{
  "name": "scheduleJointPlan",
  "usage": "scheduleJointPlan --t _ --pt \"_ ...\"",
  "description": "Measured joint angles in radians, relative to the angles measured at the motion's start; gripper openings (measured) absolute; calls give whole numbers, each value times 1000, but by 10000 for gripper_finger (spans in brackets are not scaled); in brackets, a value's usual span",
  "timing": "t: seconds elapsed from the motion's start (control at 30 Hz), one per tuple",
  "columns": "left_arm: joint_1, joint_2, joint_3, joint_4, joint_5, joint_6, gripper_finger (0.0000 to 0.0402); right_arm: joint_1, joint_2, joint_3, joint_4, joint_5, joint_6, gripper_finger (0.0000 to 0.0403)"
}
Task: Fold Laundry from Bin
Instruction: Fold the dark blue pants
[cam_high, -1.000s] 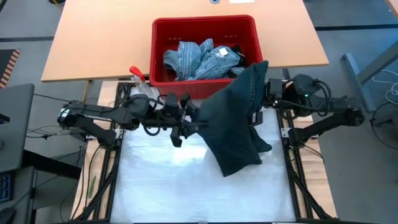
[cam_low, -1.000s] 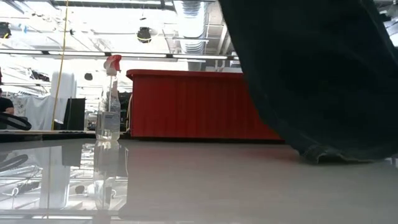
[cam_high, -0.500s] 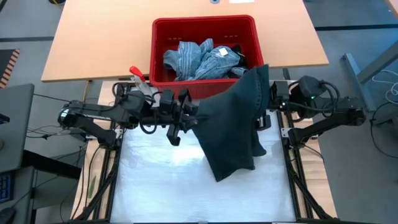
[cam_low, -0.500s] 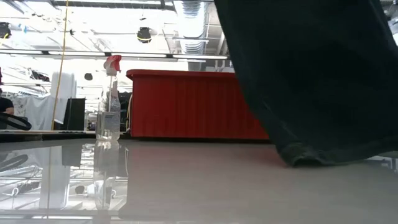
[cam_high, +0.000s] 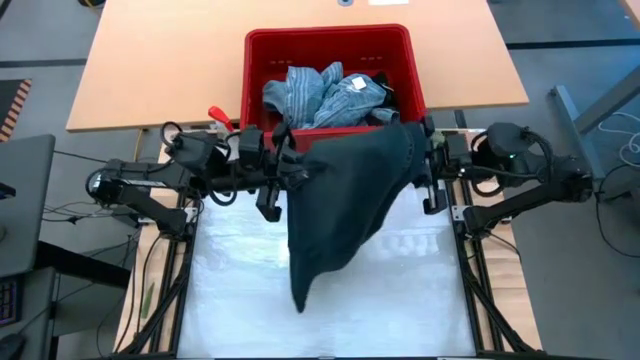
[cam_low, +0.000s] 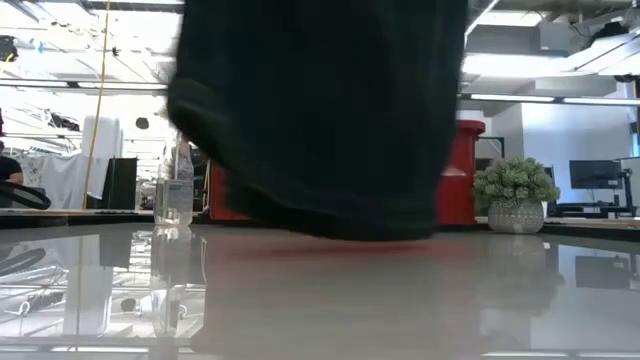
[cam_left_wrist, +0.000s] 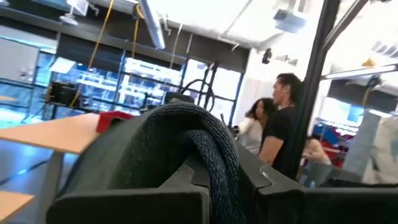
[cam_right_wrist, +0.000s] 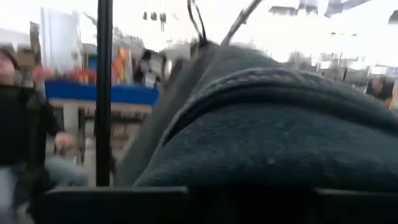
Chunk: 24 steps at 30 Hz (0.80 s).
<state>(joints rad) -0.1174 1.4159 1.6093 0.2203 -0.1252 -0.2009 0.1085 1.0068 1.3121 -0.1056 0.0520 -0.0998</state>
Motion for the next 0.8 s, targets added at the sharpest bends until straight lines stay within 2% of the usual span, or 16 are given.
scheduleJointPlan --t 0.13,0.27,0.4,0.5,0.67,0.8 --pt "0 -10 0 -40 -20 23 6 0 -40 0 -135 0 17 129" --pt "0 -49 1 -167 -56 43 6 0 -103 1 -256 4 46 180" --pt "0 -82 1 -317 -145 81 6 2 -143 1 -341 71 60 230" --pt "0 -94 1 -398 -200 102 6 -3 -150 13 -340 131 118 258" --pt "1 -91 2 -446 -231 146 10 -38 -75 130 -341 157 36 286" --pt "0 -90 2 -445 -231 156 12 -90 84 324 -497 152 -35 296"
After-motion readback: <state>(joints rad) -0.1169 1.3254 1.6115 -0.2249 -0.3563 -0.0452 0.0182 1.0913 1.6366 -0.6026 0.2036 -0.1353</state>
